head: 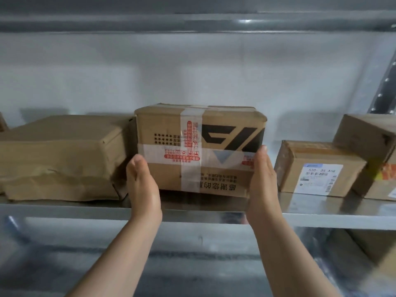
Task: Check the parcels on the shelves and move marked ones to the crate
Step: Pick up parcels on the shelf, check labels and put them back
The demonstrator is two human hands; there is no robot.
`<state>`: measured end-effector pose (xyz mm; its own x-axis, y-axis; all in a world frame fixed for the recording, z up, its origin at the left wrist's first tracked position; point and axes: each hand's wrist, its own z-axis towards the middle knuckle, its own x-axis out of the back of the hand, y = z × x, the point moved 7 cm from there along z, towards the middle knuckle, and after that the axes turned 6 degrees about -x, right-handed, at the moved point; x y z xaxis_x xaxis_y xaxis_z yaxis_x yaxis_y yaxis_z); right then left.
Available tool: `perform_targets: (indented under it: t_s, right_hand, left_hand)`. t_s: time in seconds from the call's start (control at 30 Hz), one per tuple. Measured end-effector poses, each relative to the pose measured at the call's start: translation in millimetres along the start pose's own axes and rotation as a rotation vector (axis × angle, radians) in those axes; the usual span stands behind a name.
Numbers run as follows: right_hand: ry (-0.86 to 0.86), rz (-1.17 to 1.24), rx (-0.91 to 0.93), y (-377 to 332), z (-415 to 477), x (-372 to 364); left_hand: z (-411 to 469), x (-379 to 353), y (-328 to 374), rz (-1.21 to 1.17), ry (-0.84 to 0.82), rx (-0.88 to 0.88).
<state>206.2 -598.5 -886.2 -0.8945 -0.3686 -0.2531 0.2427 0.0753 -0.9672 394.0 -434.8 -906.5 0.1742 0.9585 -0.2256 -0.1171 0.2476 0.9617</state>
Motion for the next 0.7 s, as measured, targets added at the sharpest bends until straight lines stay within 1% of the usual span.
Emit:
perform_targets:
  t_s: [0.1,0.17,0.33,0.43,0.57,0.7]
  right_hand:
    - [0.012,-0.023,-0.028,-6.9,-5.5,2.5]
    - [0.008,-0.036,-0.024,-12.1,-8.4,3.5]
    - [-0.029,-0.029,-0.016,-27.7,-19.9,5.9]
    - [-0.005,0.004,-0.007,-34.9,-28.5,11.9]
    - [0.009,0.036,-0.025,-43.4,-38.7,11.0]
    - [0.004,0.026,0.014,-55.9,-45.7,5.3]
  left_hand:
    - [1.7,5.6,2.8,0.045,-0.061,0.056]
    - [3.4,8.5,7.6,0.056,-0.089,0.059]
    - [2.8,15.0,20.6,-0.039,-0.144,0.077]
    - [-1.0,20.7,27.4,-0.078,-0.170,0.100]
    - [-5.4,30.4,45.3,-0.091,-0.206,0.049]
    - [-6.9,36.0,61.3,-0.095,-0.235,0.024]
